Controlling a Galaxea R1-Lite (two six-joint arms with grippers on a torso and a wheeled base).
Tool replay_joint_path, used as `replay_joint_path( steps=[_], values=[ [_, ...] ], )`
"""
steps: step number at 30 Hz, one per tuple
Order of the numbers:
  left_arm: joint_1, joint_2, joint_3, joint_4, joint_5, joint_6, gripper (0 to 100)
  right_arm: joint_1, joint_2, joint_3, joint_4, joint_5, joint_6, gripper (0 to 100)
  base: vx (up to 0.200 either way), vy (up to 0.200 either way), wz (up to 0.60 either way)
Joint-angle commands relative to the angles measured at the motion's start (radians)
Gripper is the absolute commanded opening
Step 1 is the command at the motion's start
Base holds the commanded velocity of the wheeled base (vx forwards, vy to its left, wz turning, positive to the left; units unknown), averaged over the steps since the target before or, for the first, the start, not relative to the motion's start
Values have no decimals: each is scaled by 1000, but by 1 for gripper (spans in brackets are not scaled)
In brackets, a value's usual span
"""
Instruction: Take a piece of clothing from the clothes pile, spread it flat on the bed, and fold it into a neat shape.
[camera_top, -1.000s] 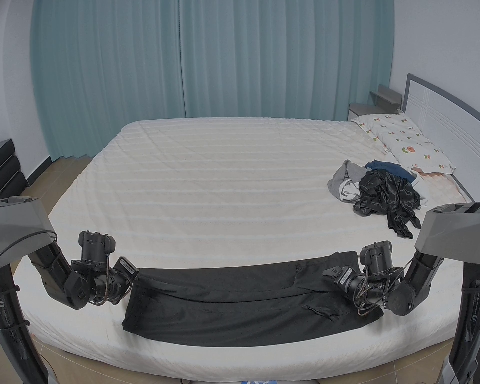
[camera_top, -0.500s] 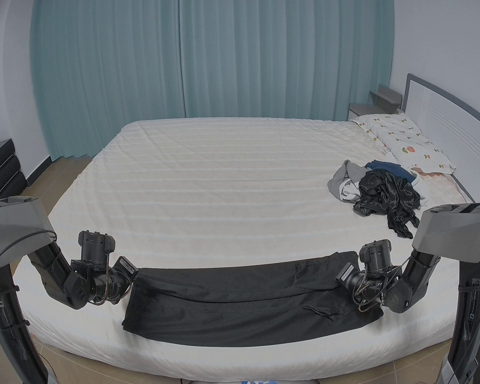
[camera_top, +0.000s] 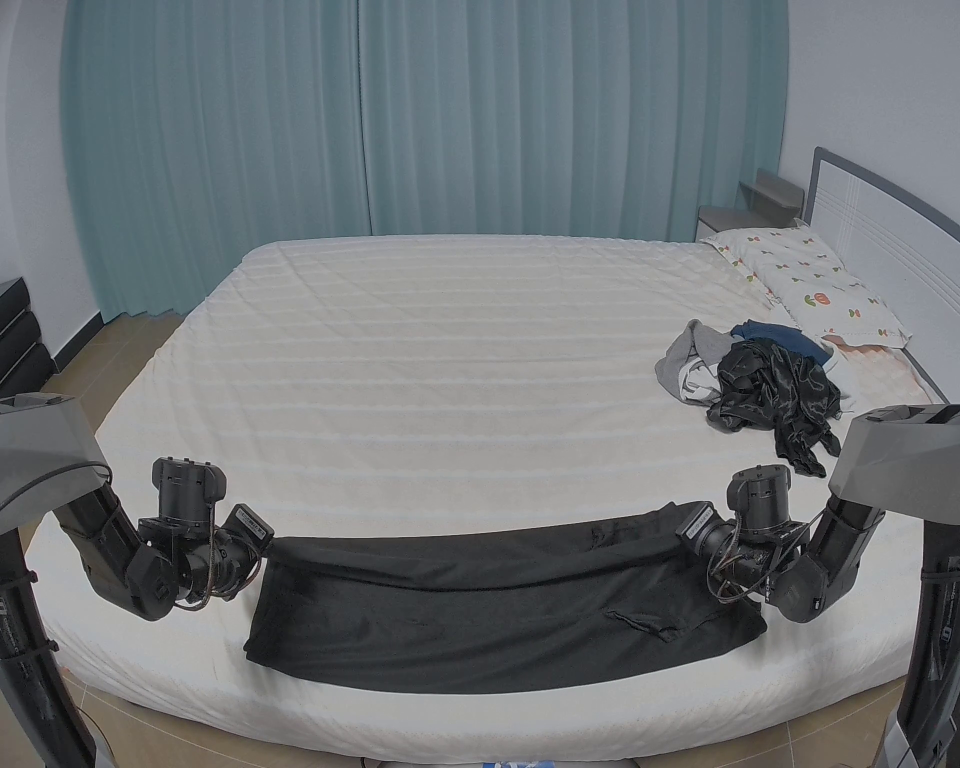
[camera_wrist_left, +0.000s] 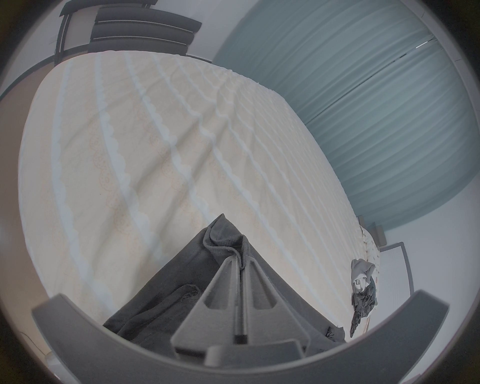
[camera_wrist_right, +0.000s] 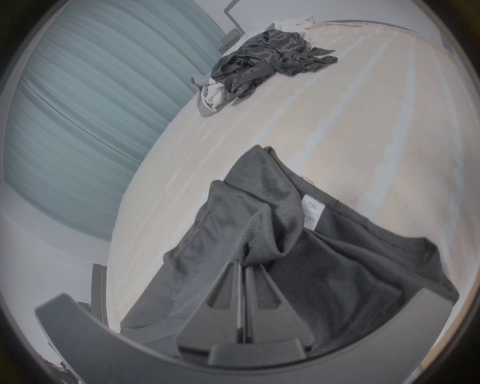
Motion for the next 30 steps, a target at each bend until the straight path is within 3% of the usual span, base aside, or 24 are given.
replay_joint_path(
  steps=[1, 5, 15, 30],
  values=[
    [3, -7, -1, -15, 2, -8, 0, -10, 1, 1, -92, -21, 0, 0, 0, 0, 0],
    [7, -3, 5, -114, 17, -55, 0, -24, 18, 8, -219, -41, -2, 0, 0, 0, 0],
    [10, 24, 83, -344, 24, -54, 0, -27, 50, 8, -248, -41, -5, 0, 0, 0, 0],
    [29, 40, 83, -384, 19, -61, 0, -41, 104, -22, -441, -39, -14, 0, 0, 0, 0]
  ],
)
